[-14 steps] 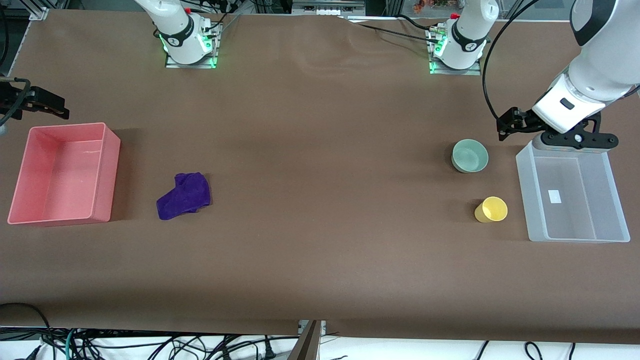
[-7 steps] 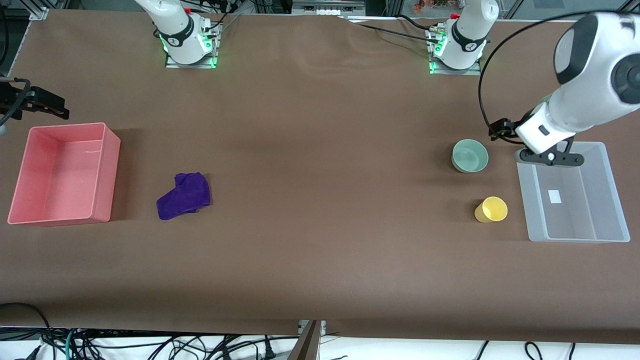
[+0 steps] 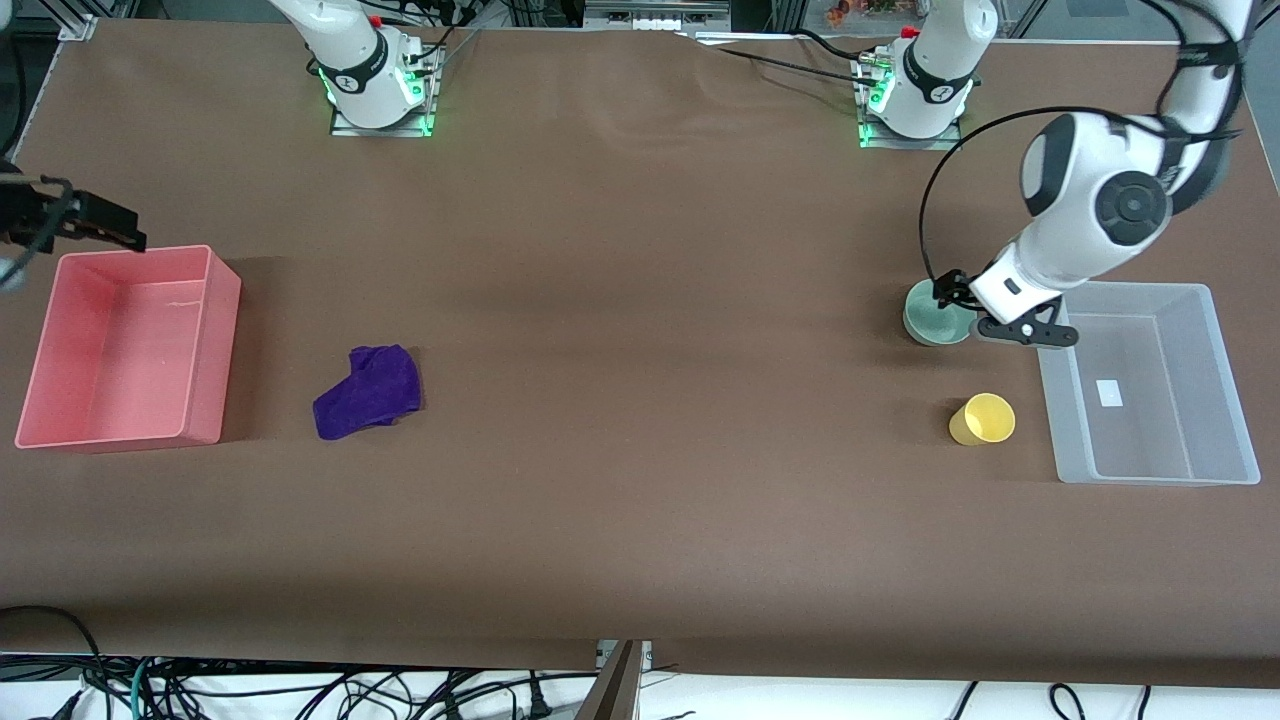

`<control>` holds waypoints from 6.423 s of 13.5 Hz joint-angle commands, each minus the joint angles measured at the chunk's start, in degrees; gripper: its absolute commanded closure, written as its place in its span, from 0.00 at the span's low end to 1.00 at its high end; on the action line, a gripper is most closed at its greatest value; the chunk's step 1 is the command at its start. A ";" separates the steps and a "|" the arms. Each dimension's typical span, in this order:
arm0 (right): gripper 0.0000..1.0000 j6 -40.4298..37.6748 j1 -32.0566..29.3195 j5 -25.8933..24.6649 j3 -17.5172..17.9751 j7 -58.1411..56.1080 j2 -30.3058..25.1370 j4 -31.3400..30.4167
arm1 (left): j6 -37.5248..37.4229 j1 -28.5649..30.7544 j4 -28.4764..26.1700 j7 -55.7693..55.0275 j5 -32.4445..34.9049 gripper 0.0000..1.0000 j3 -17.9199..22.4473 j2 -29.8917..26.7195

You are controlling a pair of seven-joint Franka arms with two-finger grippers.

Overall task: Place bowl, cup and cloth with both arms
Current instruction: 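Lower the left gripper onto the green bowl while the right gripper reaches the cloth, then carry the bowl into the clear bin while the right gripper lifts the cloth, then release the bowl in the clear bin while the right gripper drops the cloth, then grasp the yellow cup with the left gripper while the right gripper rises, then carry the yellow cup with the left gripper onto the green bowl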

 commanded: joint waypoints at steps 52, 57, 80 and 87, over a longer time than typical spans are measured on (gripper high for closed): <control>1.00 24.44 -4.67 2.58 -20.44 -34.52 23.98 -14.90 | -7.55 28.24 44.75 72.10 5.30 0.00 -0.56 36.69; 0.14 29.11 -4.67 3.19 -20.35 -34.34 27.32 -15.17 | -19.22 21.76 44.93 68.08 5.21 0.00 -1.35 25.02; 0.00 2.49 4.64 2.59 -4.98 -6.04 -1.49 -4.44 | -12.83 9.34 43.26 31.49 1.97 1.00 -2.40 35.98; 0.00 3.72 2.80 0.65 -4.09 -6.30 -8.26 -5.59 | -16.50 9.52 43.61 32.02 1.34 1.00 -2.40 33.71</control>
